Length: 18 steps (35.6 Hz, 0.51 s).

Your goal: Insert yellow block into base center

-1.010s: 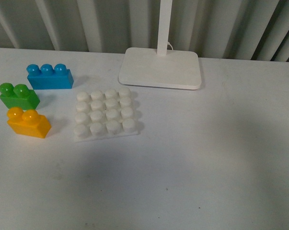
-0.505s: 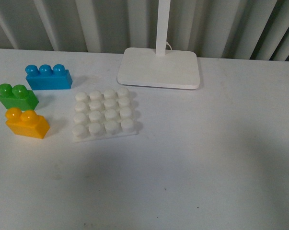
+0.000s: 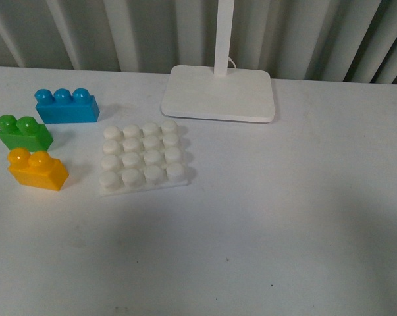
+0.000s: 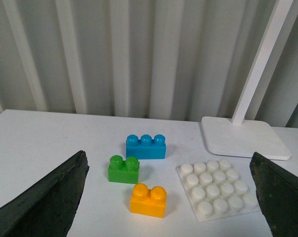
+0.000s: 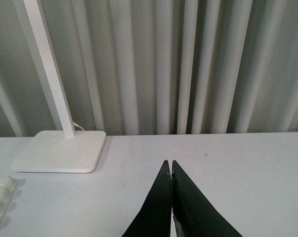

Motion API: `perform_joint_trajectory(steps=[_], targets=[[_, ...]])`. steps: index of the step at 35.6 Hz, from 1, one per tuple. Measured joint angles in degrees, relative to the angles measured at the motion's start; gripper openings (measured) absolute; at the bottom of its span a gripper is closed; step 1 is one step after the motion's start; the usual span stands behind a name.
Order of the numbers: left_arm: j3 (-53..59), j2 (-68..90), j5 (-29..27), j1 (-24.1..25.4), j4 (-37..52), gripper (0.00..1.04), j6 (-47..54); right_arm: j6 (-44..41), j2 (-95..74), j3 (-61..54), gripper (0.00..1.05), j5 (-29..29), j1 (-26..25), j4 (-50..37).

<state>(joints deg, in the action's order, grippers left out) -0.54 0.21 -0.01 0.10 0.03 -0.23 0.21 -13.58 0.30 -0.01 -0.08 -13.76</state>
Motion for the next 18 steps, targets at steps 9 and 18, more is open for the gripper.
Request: perform_joint_trajectory(steps=[9, 18], targets=[[0.0, 0.0, 0.0, 0.0, 0.0, 0.98, 0.0, 0.0, 6.4, 0.1, 0.01, 0.0, 0.0, 7.3], [0.0, 0.0, 0.0, 0.0, 0.0, 0.98, 0.0, 0.0, 13.3, 0.0, 0.01, 0.0, 0.0, 13.7]])
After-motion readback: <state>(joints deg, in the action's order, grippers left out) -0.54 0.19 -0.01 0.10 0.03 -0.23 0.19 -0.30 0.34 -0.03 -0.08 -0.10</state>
